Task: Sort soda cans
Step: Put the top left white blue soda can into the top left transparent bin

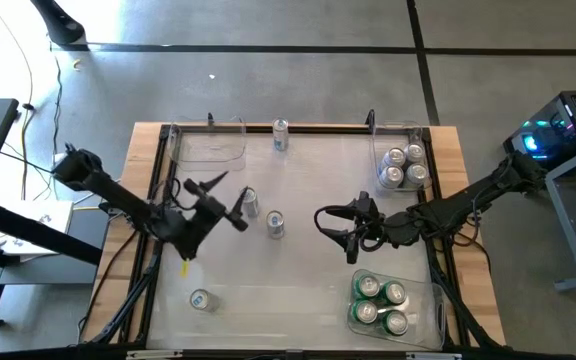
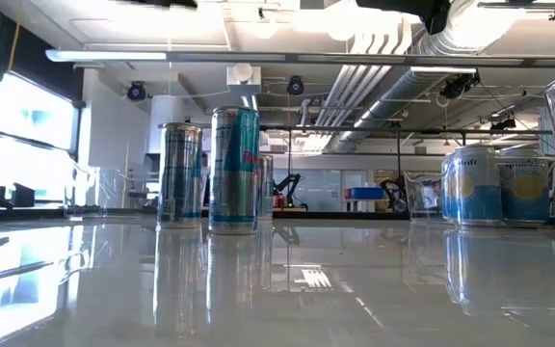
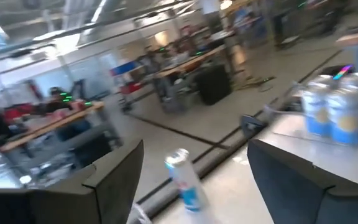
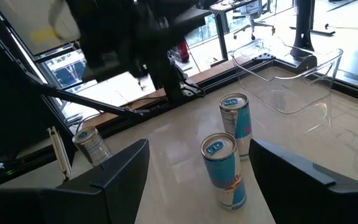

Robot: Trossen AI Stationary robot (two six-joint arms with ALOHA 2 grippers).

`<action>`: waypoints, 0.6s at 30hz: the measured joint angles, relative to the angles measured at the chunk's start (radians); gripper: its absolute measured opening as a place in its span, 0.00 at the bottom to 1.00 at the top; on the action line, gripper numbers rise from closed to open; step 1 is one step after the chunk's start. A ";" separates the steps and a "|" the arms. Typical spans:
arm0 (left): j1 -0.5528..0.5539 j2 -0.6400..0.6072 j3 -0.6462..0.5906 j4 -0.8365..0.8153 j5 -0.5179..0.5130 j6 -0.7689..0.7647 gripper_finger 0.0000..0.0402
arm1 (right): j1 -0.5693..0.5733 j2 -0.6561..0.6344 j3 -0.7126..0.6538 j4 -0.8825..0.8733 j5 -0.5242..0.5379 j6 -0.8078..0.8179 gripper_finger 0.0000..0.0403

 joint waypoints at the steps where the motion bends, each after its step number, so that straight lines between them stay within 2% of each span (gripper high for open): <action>1: 0.001 -0.011 0.052 -0.051 -0.022 0.023 0.71 | 0.000 0.000 0.000 0.000 0.000 0.000 0.68; 6: 0.004 -0.038 0.256 -0.254 -0.086 0.064 0.74 | 0.000 0.000 0.000 -0.010 0.000 -0.001 0.68; 8: -0.002 -0.038 0.295 -0.311 -0.081 0.035 0.74 | 0.000 0.000 0.000 -0.018 0.000 -0.003 0.68; 10: -0.014 -0.038 0.303 -0.363 -0.033 -0.043 0.74 | 0.000 0.000 0.000 -0.022 0.000 -0.008 0.68; 12: -0.029 -0.038 0.303 -0.486 0.096 -0.209 0.74 | 0.000 0.000 0.000 -0.027 0.000 -0.009 0.68; 15: -0.023 -0.039 0.307 -0.715 0.445 -0.567 0.74 | 0.000 0.000 0.000 -0.044 0.000 -0.009 0.68; 16: -0.007 -0.039 0.320 -0.791 0.533 -0.675 0.74 | 0.000 0.000 0.000 -0.048 0.000 -0.009 0.68; 17: 0.009 -0.040 0.340 -0.871 0.591 -0.752 0.74 | 0.000 0.000 0.000 -0.051 0.000 -0.009 0.68; 18: 0.024 -0.041 0.364 -0.956 0.605 -0.802 0.74 | 0.000 0.000 0.000 -0.056 0.000 -0.009 0.68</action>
